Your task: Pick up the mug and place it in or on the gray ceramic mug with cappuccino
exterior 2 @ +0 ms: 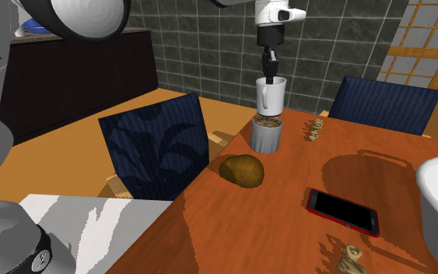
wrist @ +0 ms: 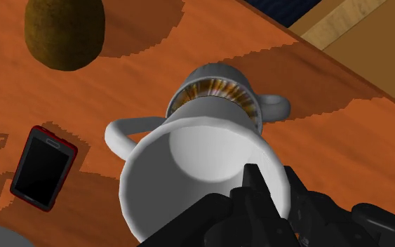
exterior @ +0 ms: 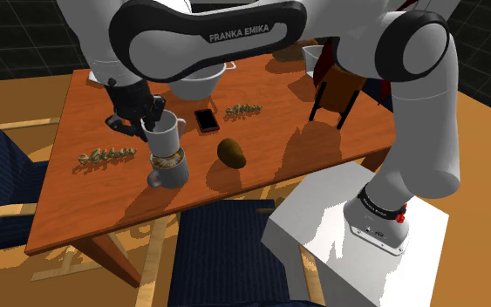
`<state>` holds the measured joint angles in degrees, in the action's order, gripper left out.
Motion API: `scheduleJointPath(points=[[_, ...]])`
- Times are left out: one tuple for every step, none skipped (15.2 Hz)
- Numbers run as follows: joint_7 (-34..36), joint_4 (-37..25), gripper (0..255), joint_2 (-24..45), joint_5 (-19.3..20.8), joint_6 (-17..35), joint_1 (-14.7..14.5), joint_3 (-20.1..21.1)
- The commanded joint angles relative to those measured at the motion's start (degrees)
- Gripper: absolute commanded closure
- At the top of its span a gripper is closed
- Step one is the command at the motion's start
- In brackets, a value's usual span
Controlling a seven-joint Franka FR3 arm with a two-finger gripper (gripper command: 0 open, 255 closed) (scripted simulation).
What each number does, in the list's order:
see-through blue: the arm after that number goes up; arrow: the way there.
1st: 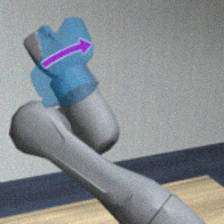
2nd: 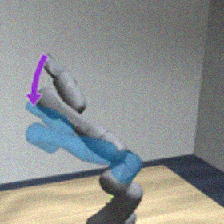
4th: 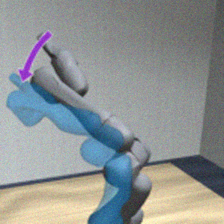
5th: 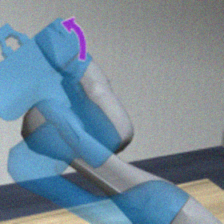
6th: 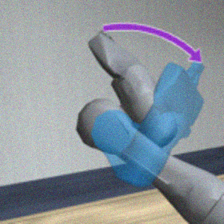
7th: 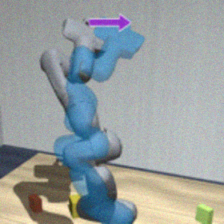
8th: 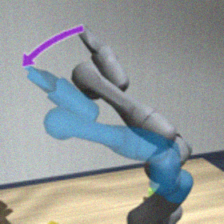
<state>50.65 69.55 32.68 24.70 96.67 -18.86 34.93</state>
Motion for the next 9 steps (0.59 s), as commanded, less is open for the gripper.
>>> scheduleJointPath(points=[[0.35, 2.11, 255, -0.24, -0.01, 1.82, 0.51, 0.01], [0.5, 2.91, 255, -0.24, 0.04, 2.57, 0.68, -0.01], [0.8, 4.35, 255, -0.2, 0.15, 3.97, 0.96, -0.07], [0.8, 4.35, 255, -0.2, 0.15, 3.97, 0.96, -0.06], [0.8, 4.36, 255, -0.2, 0.14, 3.98, 0.96, -0.06], [0.8, 4.35, 255, -0.2, 0.15, 3.97, 0.96, -0.06], [0.8, 4.35, 255, -0.2, 0.15, 3.97, 0.96, -0.07], [0.8, 4.35, 255, -0.2, 0.15, 3.97, 0.96, -0.07], [0.8, 4.35, 255, -0.2, 0.15, 3.97, 0.96, -0.07]])
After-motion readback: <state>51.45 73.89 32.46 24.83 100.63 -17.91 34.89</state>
